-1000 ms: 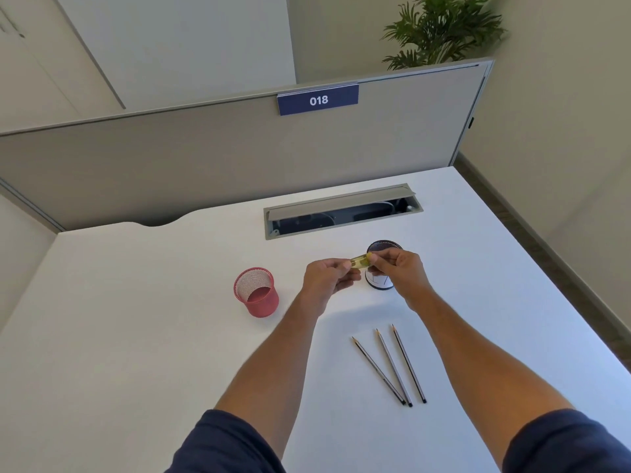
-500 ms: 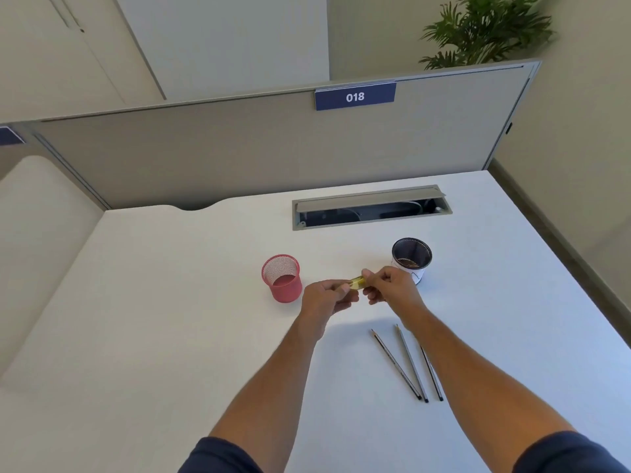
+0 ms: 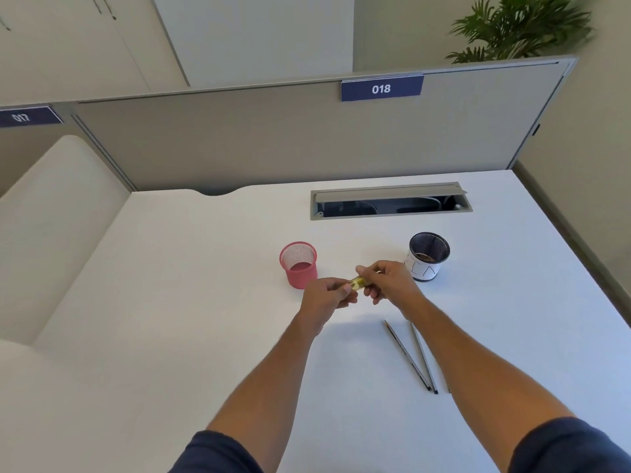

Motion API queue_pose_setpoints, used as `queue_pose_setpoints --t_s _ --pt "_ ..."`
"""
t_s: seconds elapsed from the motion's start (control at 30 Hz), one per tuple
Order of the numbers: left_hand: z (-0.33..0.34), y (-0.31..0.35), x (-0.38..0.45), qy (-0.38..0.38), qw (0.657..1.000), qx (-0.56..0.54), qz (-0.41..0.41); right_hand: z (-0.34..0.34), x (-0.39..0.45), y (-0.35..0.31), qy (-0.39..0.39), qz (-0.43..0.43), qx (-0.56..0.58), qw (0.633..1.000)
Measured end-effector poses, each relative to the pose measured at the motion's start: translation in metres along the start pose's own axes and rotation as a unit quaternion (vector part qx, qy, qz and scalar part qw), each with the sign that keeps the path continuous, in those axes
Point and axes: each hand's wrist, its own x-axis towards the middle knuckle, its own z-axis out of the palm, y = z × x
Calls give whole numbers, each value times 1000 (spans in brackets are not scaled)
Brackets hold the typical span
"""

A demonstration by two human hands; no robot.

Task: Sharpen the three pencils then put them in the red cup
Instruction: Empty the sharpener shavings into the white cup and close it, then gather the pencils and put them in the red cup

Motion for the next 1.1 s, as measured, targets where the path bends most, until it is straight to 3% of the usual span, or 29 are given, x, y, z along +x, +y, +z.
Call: queue_pose_setpoints --t_s 0.2,0.4,0.57,1.1 --pt "-1 -41 -22 61 986 142 -64 24 -7 37 -32 16 -136 990" --pt "9 -64 -45 91 950 258 -152 53 -28 72 -22 36 -321 946" --pt "13 -68 -53 113 927 328 -141 64 -34 77 -10 48 -375 926" --pt "11 -62 -54 73 920 357 -147 59 -43 68 -52 43 -460 885"
